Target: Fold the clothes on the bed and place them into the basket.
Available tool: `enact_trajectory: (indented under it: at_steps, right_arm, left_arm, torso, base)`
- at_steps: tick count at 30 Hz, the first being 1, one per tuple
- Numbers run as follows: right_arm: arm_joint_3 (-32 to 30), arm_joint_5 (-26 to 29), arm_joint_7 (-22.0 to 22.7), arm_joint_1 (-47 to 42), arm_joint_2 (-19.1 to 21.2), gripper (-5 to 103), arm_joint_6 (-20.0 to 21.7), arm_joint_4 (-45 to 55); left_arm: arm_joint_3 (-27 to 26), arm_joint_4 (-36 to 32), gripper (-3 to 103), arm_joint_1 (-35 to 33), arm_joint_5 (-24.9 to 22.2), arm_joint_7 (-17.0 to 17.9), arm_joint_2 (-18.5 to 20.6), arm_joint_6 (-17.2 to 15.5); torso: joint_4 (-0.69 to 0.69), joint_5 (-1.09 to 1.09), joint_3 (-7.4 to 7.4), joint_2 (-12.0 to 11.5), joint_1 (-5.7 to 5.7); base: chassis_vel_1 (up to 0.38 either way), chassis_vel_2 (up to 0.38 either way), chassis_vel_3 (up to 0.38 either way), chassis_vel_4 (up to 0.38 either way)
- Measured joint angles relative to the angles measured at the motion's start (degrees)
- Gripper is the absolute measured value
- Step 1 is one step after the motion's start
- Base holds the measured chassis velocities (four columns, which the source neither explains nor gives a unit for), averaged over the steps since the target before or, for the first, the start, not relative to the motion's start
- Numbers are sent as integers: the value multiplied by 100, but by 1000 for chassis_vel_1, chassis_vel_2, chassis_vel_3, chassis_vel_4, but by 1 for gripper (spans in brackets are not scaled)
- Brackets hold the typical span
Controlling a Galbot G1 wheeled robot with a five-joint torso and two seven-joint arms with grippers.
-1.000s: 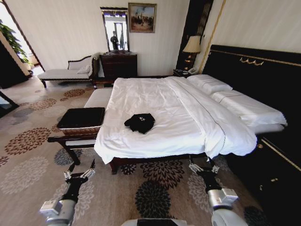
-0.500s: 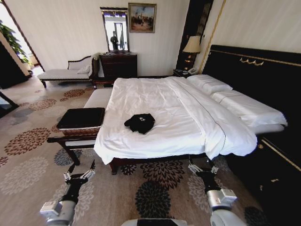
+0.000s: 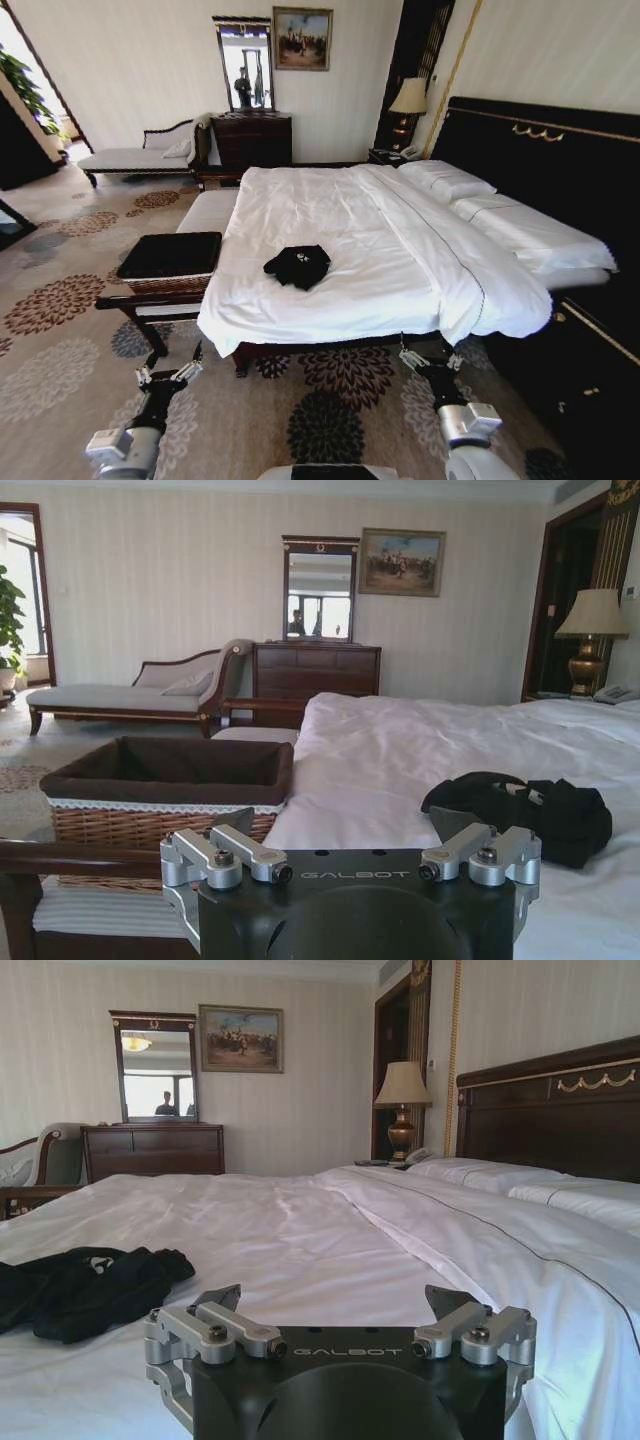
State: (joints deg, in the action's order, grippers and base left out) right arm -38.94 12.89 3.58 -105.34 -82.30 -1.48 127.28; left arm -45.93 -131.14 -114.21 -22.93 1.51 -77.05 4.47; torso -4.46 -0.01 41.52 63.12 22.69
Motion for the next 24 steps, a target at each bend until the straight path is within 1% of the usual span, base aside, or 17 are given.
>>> enact_trajectory:
  at_steps: [9,24]
  right_arm:
    - [21,-2,34,23,-4,100,-1,-40]
    - [30,30,81,36,9,100,-1,-69]
  left_arm:
    - [4,29,98,0,-14,-7,-7,1]
    - [34,80,98,4,-15,-14,-13,6]
  torso:
    - [0,1,1,-1,3]
    - [0,0,0,0,-1]
  base:
    - [-180,55,178,-49]
    - [-128,61,126,-63]
